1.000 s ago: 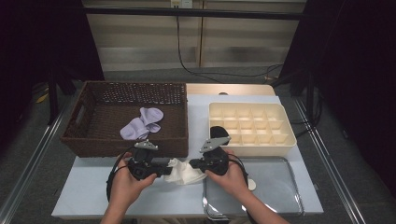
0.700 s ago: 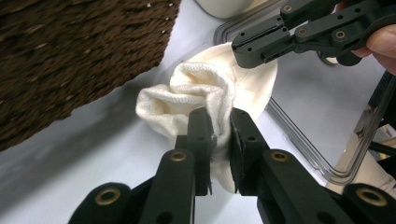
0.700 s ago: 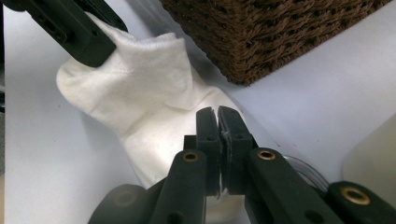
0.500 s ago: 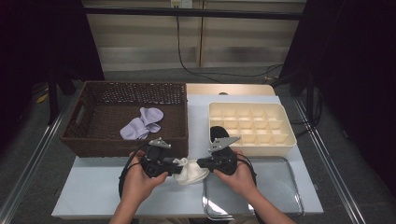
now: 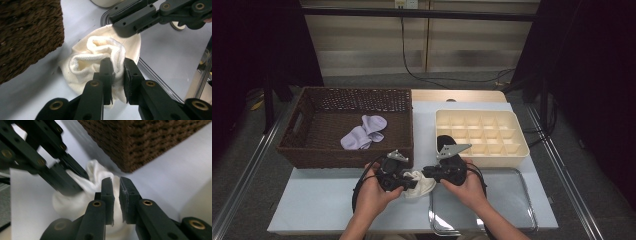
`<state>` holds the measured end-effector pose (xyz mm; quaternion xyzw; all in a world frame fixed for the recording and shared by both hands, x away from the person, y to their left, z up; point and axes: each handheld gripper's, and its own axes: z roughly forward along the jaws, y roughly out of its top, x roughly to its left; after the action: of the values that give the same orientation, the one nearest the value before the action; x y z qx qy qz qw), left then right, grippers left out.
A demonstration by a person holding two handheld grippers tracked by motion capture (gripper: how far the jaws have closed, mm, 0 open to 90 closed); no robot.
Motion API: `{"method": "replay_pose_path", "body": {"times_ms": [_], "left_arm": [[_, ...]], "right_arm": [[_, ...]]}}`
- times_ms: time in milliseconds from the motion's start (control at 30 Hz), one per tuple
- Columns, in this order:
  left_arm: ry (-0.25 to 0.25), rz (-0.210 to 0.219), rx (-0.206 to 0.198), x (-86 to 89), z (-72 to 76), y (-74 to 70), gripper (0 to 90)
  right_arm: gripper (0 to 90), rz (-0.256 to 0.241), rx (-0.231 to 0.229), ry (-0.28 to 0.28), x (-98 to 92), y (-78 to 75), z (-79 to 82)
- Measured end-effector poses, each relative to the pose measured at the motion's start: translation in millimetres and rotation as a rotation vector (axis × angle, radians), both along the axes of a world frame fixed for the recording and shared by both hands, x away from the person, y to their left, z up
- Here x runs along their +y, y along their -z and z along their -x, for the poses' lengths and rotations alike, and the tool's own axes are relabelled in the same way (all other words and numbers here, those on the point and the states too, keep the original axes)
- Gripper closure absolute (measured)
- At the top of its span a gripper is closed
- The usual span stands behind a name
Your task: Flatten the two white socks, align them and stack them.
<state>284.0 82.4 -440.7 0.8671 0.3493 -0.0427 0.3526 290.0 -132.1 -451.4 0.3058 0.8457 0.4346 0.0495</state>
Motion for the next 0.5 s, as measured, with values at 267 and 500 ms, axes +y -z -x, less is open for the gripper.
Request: {"method": "replay_pose_path", "body": {"times_ms": [267,500], "left_arm": [[0.017,0.002,-0.012,-6.5,0.4,3.3,77.1],[0.033,0.024,-0.014,-8.4,1.1,2.3,70.1]], "right_arm": [[73.2,-0.018,0.044,0.029,6.7,5.0,-5.1],[87.2,0.044,0.088,0.008,6.1,18.4,-6.8]]}}
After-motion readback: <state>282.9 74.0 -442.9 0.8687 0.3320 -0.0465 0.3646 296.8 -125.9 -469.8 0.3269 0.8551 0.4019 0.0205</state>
